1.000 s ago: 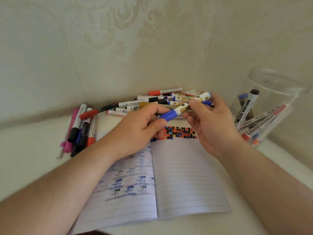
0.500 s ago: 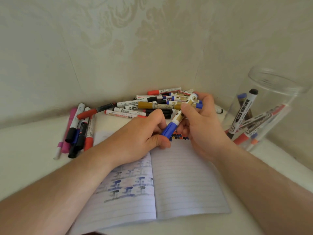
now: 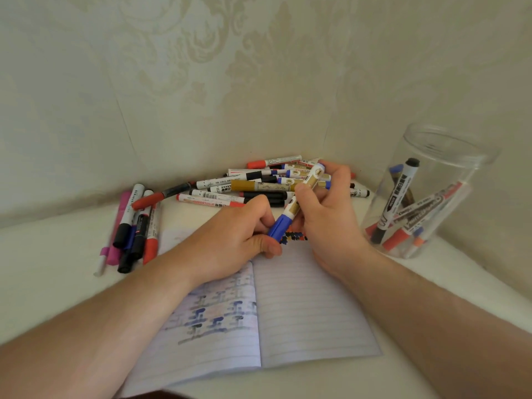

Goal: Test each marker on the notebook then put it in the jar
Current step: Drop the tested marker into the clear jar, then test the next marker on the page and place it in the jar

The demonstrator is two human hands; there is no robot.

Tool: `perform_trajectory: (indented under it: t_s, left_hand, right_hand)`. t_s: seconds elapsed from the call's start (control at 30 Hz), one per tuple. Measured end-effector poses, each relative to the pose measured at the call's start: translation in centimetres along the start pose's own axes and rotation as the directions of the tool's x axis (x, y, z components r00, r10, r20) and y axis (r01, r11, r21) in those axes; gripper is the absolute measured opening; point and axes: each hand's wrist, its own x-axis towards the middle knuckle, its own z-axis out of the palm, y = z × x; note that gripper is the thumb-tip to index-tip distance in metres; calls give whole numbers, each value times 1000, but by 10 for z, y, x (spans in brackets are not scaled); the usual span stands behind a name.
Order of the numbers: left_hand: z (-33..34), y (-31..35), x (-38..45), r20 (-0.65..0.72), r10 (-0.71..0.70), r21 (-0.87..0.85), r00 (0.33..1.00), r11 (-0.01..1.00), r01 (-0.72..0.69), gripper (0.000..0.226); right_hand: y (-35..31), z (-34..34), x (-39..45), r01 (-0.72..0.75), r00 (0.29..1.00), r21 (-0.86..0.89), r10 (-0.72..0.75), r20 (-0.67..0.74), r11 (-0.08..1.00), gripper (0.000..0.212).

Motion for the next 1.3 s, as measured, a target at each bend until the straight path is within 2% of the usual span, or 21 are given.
perform_trajectory:
  t_s: [0.1, 0.23, 0.3, 0.4, 0.47, 0.5, 0.53, 0.6, 0.67, 0.7, 0.77, 0.8, 0.87, 0.93, 1.0, 1.1, 1.13, 1.2, 1.23, 1.3]
  left_hand:
    - [1, -4, 2, 3, 35, 34, 999, 999, -35, 34]
    - [-2, -9, 5, -63, 117, 151, 991, 983, -107, 23]
    - [-1, -11, 4, -62, 147, 177, 987, 975, -134, 23]
    - [2, -13, 3, -69, 166, 233, 984, 962, -146, 26]
    - [3, -12, 2, -83, 166, 253, 983, 957, -140, 26]
    - [4, -11, 2, -89, 166, 262, 982, 955, -138, 27]
    - [5, -11, 2, -92, 167, 273, 982, 952, -137, 28]
    - [7, -9, 1, -88, 176, 290, 980, 946, -144, 29]
    - [8, -6, 1, -80, 191, 309, 978, 938, -158, 30]
    - [8, -5, 1, -81, 195, 320, 977, 934, -160, 31]
    - [7, -5, 0, -83, 197, 334, 977, 929, -159, 30]
    - [8, -5, 0, -81, 194, 341, 978, 927, -156, 29]
    - [8, -6, 0, -78, 186, 360, 979, 921, -146, 26]
    - [8, -6, -1, -84, 183, 372, 980, 918, -139, 21]
    - [8, -6, 0, -97, 181, 382, 979, 915, -131, 18]
    - [7, -7, 1, -137, 166, 382, 977, 918, -103, 21]
    - [8, -7, 2, -182, 155, 373, 971, 925, -77, 17]
    - [7, -10, 3, -362, 117, 354, 925, 935, 20, 6]
    - [6, -12, 4, -459, 71, 344, 886, 933, 103, 6]
    - [3, -15, 6, -559, -43, 320, 828, 910, 264, 17]
  right_hand:
    - [-6, 1, -3, 121, 993, -104, -119, 22, 987, 42]
    - [-36, -2, -17, 360, 932, -260, -356, 63, 896, 51]
    - [-68, -17, -27, 495, 861, -259, -509, 17, 829, 50]
    - [-122, -66, -27, 627, 702, -300, -689, -182, 719, 41]
    - [-146, -106, -21, 580, 635, -456, -725, -266, 675, 42]
    - [-152, -122, -18, 517, 634, -546, -724, -272, 659, 44]
    - [-153, -135, -17, 436, 662, -633, -705, -255, 639, 46]
    - [-145, -149, -14, 281, 779, -759, -601, -177, 588, 47]
    - [-133, -153, -13, 203, 883, -836, -465, -69, 510, 42]
    - [-128, -151, -12, 184, 911, -862, -412, -31, 472, 39]
    - [-122, -148, -12, 178, 923, -898, -384, 10, 403, 27]
    - [-119, -148, -11, 195, 912, -920, -408, 44, 338, 22]
    - [-112, -149, -12, 262, 864, -950, -481, 151, 172, 28]
    - [-104, -151, -12, 267, 830, -961, -523, 191, 72, 29]
    - [-99, -153, -12, 217, 836, -975, -524, 159, 51, 24]
    - [-96, -152, -12, 164, 865, -984, -490, 107, 75, 26]
    - [-97, -152, -12, 159, 868, -984, -486, 100, 83, 24]
    - [-101, -148, -16, 164, 855, -981, -512, 89, 104, 23]
    - [-103, -144, -19, 187, 824, -975, -560, 89, 119, 24]
    - [-106, -130, -27, 318, 690, -940, -709, 142, 121, 24]
